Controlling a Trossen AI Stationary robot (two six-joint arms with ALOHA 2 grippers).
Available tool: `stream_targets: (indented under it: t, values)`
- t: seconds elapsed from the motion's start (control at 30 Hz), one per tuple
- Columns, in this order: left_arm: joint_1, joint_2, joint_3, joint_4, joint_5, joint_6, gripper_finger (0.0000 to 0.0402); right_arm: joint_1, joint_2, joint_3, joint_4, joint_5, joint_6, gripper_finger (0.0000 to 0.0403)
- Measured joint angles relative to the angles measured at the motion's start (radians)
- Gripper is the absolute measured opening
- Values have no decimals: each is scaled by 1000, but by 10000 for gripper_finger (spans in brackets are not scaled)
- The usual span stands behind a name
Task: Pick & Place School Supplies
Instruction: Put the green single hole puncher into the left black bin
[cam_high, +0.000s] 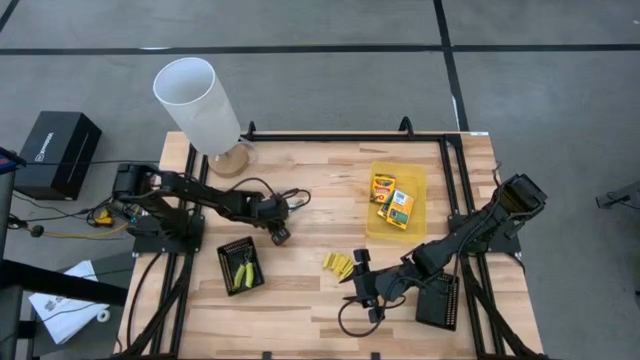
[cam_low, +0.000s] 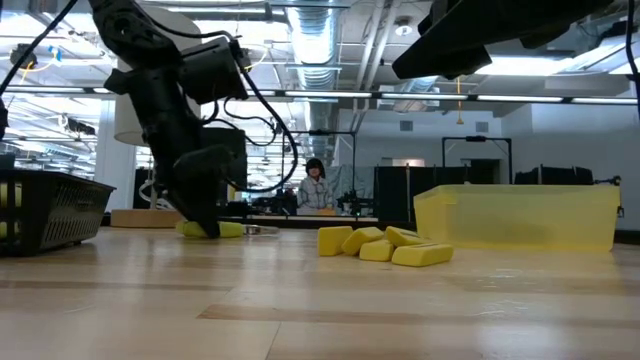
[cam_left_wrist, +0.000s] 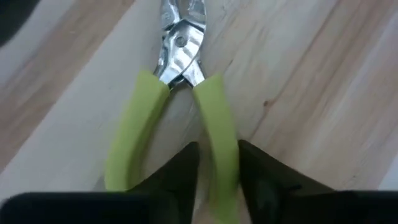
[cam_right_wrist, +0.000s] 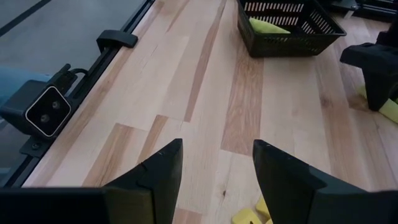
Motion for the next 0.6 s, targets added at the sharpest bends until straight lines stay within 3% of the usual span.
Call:
stream_targets:
  t: [0.1,0.37,0.6]
  values:
    - [0,-52,-4,-12,6,26,32,0,0,0,-1,0,0,186]
    - [-59,-165,-2,1,6,42,35,0,0,0,-8,0,-1,186]
    - [-214,-255,-1,-18,18,156,33,0,0,0,-14,0,1,186]
